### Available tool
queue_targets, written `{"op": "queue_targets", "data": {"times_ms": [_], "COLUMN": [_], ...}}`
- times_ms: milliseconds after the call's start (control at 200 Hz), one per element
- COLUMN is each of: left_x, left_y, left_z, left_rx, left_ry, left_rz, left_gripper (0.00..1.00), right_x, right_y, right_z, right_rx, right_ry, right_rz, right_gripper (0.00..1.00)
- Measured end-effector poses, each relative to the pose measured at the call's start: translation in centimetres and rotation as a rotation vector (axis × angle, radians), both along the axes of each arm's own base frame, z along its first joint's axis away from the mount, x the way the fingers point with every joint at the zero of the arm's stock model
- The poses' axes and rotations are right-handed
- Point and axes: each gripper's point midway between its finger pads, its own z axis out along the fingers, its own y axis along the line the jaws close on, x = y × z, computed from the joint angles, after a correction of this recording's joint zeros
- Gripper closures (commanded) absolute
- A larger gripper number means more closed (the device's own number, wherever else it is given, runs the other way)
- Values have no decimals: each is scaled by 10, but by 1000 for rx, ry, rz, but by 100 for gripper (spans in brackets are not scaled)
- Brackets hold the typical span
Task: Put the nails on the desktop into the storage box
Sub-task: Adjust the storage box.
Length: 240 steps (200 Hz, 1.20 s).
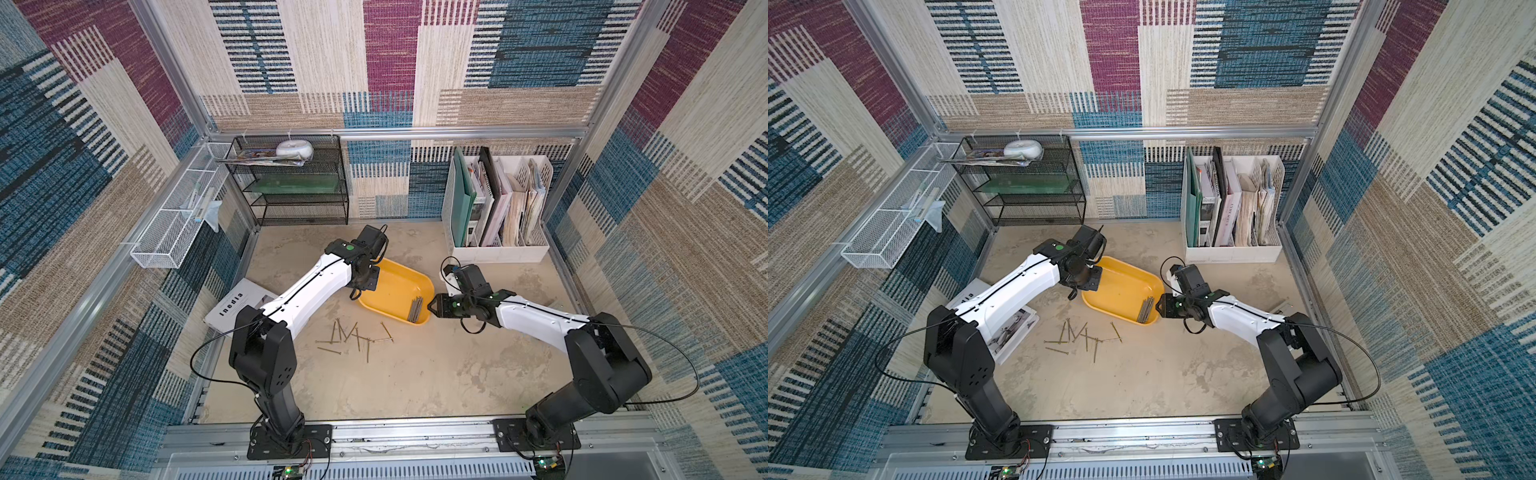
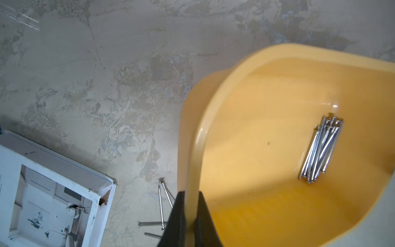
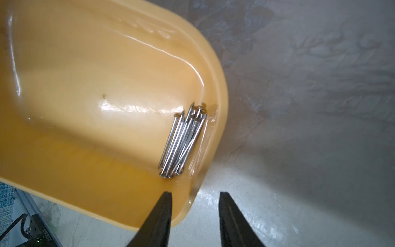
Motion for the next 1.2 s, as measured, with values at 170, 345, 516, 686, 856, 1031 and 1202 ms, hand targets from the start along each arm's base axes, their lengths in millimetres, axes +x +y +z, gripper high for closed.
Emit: {"op": "queue_targets", "data": {"times_ms": [170,345,516,686,856,1031,1202], "left_x": [-6,-22,-37,-49,-55,-59,-53], "left_y": [-8,-13,-10,-12,-15,-25,-29], "left_z": [-2,-2,-3,-3,-4,-4,12], "left_rx": [2,-11,-19,-39,-72,-117,-138], "left_ry": [-12,-27,-43,-74,-90,-70,-99], "left_rz": [-4,-9,14,34,47,21,22], "left_gripper": [100,100,100,100,81,60,37], "right_x": [7,10,11,14,15,21,23], "right_y": [5,5,1,-3,-8,-19,-28], "right_z": [-5,-15,-15,-15,-15,-11,-8], "right_rx": [23,21,-1,2,-23,-87,-128], "right_ry": [8,27,17,8,-16,-66,-93], "right_rz": [18,22,19,-3,-10,1,-1], "right_gripper": [60,72,89,100,100,100,100]}}
